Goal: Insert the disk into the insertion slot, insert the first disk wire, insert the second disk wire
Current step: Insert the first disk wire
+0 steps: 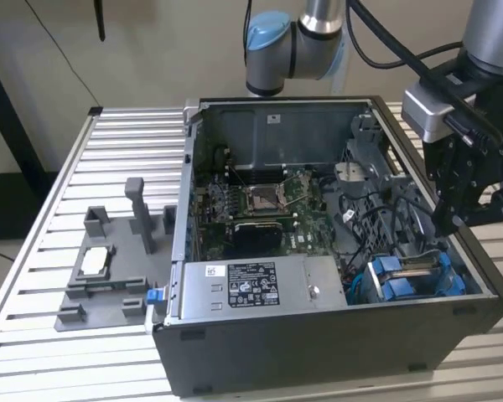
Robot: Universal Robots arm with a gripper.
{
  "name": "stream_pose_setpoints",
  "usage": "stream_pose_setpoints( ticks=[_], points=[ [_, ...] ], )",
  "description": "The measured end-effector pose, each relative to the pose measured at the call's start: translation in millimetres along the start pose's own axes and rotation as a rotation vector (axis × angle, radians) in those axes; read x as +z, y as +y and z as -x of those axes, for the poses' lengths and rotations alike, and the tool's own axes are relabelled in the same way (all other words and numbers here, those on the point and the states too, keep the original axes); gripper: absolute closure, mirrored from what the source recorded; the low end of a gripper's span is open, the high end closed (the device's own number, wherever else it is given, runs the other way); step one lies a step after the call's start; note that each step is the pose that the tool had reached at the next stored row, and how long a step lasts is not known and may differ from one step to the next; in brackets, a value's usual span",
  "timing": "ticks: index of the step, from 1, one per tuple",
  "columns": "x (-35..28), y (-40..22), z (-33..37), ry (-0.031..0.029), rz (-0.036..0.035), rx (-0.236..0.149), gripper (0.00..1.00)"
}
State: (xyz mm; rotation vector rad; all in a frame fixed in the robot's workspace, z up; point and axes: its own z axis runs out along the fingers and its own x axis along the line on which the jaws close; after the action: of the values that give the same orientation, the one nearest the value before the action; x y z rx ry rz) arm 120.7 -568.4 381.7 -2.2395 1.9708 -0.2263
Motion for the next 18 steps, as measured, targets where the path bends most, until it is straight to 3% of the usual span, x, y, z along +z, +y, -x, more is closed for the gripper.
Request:
stream_pose_setpoints(
  ticks=[4,6,15,18],
  points=[
    [-0.1,0.0,-0.1,0.0015,0.0002,0.003,0.81],
    [0.0,-0.2,0.1,0.0069,0.0014,0.002,0.81],
    [0.7,-1.3,-4.8,0.0536,0.0163,-0.008,0.81],
    [0.7,-2.2,-6.3,0.0721,0.0224,-0.012,0.81]
  ],
)
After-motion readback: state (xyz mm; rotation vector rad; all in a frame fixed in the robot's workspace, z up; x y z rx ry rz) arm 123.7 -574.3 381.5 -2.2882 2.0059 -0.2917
